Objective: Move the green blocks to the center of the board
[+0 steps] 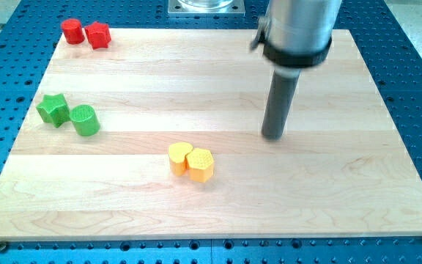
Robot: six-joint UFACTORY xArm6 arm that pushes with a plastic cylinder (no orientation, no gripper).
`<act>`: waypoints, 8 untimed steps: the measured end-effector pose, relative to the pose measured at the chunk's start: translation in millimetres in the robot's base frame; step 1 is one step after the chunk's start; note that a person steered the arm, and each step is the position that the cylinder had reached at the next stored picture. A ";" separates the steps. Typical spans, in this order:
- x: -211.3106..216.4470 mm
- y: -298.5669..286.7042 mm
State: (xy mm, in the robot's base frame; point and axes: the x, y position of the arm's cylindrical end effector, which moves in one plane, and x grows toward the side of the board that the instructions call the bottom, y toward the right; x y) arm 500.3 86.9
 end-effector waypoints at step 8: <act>-174.6 -138.1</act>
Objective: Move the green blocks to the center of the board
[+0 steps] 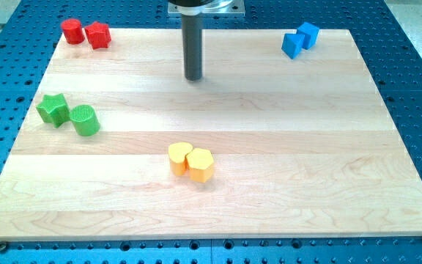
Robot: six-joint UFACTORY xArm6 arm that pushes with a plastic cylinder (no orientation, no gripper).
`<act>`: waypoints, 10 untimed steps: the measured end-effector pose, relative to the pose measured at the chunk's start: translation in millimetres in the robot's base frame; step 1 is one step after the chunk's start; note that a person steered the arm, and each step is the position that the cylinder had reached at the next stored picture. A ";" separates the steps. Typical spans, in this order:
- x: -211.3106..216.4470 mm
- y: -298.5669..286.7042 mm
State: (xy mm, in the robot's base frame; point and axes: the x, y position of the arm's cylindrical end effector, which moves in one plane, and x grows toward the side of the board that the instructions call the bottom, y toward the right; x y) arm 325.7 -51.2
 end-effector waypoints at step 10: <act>108.4 -112.6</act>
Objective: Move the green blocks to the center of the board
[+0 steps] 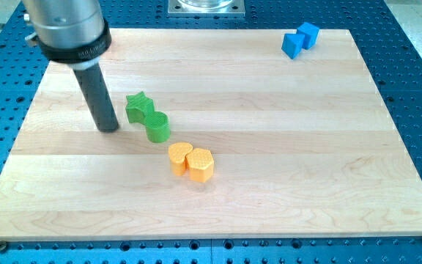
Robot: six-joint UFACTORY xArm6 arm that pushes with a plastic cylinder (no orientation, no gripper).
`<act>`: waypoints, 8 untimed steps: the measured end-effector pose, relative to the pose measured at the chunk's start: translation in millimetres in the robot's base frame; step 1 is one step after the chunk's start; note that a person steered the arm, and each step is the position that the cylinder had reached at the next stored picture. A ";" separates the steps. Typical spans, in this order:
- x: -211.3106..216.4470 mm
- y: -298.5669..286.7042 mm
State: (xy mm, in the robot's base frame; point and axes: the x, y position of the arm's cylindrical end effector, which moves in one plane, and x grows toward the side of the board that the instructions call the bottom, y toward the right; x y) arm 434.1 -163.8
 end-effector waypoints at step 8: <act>-9.2 149.2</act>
